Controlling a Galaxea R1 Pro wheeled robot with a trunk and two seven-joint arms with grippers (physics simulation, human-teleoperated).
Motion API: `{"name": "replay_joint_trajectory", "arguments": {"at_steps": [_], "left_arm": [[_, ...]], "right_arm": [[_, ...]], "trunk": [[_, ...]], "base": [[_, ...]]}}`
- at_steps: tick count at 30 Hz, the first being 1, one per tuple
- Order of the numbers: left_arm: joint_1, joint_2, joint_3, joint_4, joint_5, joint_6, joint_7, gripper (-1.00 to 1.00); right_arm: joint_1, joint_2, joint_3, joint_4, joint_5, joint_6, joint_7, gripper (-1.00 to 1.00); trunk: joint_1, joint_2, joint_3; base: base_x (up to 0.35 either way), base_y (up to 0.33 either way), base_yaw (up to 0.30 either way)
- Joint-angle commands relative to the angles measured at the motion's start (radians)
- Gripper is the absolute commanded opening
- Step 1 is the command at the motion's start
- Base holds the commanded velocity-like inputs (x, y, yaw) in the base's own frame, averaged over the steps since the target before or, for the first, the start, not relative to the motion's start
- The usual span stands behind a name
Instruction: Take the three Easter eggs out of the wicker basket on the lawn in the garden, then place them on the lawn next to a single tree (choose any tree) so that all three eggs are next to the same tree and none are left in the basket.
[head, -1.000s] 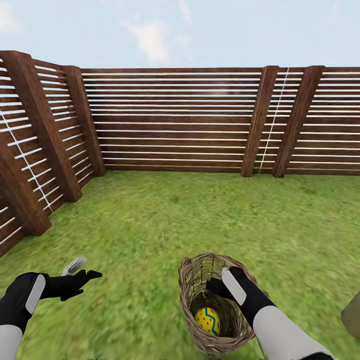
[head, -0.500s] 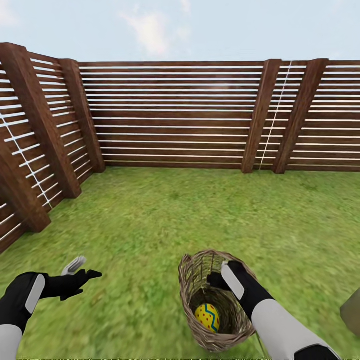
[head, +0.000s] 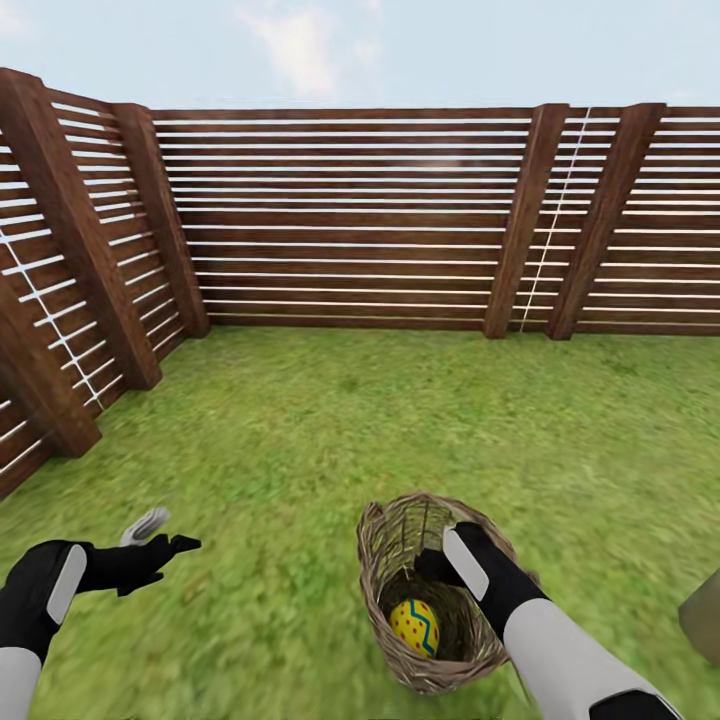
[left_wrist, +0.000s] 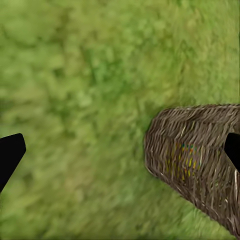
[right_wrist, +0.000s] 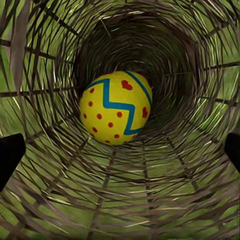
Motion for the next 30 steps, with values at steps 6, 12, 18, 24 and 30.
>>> {"name": "replay_joint_trajectory", "arguments": {"at_steps": [6,12,18,24,30], "left_arm": [[-0.001,0.0,0.002,-0.013,0.002,0.008,-0.003,1.0],[-0.001,0.0,0.002,-0.016,0.002,0.009,-0.007,1.0],[-0.001,-0.002,0.0,-0.016,0.002,0.009,-0.008,1.0],[-0.001,-0.002,0.0,-0.016,0.001,0.009,-0.008,1.0],[-0.001,-0.002,0.0,-0.016,0.002,0.009,-0.007,1.0]], "right_arm": [[0.002,0.001,0.007,-0.003,-0.01,-0.006,-0.009,1.0],[0.004,0.004,0.008,-0.005,-0.006,-0.012,-0.009,1.0],[0.004,0.008,0.008,-0.007,-0.005,-0.015,-0.008,1.0],[0.004,0.006,0.008,-0.008,-0.005,-0.016,-0.008,1.0],[0.004,0.004,0.008,-0.009,-0.005,-0.016,-0.008,1.0]], "trunk": [[0.023,-0.043,-0.023],[0.046,-0.085,-0.042],[0.069,-0.127,-0.06],[0.092,-0.169,-0.079],[0.115,-0.211,-0.098]], "base": [[0.0,0.0,0.0],[0.0,0.0,0.0],[0.0,0.0,0.0],[0.0,0.0,0.0],[0.0,0.0,0.0]]}}
